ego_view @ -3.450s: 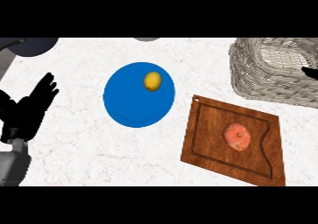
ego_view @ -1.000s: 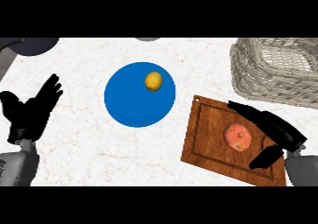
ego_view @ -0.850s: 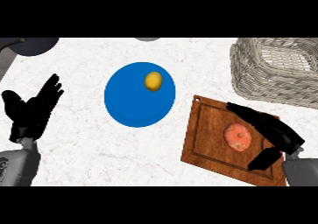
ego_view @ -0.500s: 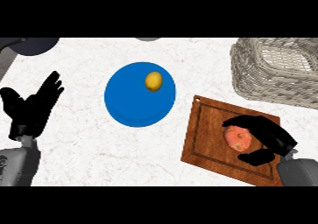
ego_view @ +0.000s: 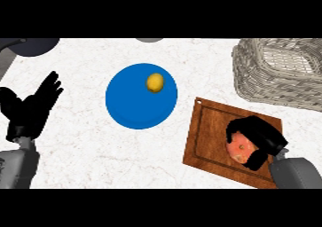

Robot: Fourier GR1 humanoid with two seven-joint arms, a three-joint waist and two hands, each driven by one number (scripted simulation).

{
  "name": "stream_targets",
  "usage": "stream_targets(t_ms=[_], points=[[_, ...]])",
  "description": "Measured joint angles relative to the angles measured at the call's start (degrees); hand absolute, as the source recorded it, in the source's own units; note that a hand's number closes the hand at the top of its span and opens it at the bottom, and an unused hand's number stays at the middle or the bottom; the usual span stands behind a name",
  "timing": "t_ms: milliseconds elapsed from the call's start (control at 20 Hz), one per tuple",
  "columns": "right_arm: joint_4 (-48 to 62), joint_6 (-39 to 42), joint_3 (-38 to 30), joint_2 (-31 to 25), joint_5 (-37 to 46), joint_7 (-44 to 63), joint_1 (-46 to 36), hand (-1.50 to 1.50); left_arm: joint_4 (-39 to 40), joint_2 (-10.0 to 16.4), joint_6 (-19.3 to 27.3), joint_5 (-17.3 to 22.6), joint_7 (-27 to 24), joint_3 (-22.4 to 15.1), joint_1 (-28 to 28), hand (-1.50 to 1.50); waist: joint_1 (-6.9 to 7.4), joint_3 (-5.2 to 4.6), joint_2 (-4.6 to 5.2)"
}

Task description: Pick the squash from the cutting board and place it in the basket

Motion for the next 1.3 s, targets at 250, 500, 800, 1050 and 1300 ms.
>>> stream_targets(t_ms=[250, 500, 800, 1050, 1300], points=[[-10.45, -1.2, 5.5, 6.78, 4.89, 11.14, 8.36, 1.5, -0.46, 0.86, -0.77, 0.57, 0.06, 0.89, 1.09, 0.0, -0.88, -0.34, -0.46], [-19.83, -1.86, 14.7, 13.31, 9.23, 22.46, 17.52, 1.5, -0.74, -0.3, -0.34, 0.04, -1.09, 0.37, 2.41, 0.0, -0.76, 0.09, -0.16], [-28.76, -5.18, 20.65, 15.95, 0.14, 25.52, 25.04, 1.5, -1.01, -0.11, -0.54, 0.11, -0.44, 0.48, 1.91, 0.0, -0.67, 0.48, 0.16], [-41.08, -9.68, 25.72, 16.52, -6.99, 26.13, 29.56, 1.5, -1.39, 0.4, -1.04, 0.64, -0.08, 1.07, 2.4, 0.0, -0.77, 0.54, 0.1], [-55.72, -10.3, 28.13, 16.69, -6.63, 34.13, 31.03, 1.5, -1.55, 0.56, -1.28, 0.7, 0.13, 1.19, 2.21, 0.0, -0.63, 0.52, 0.18]])
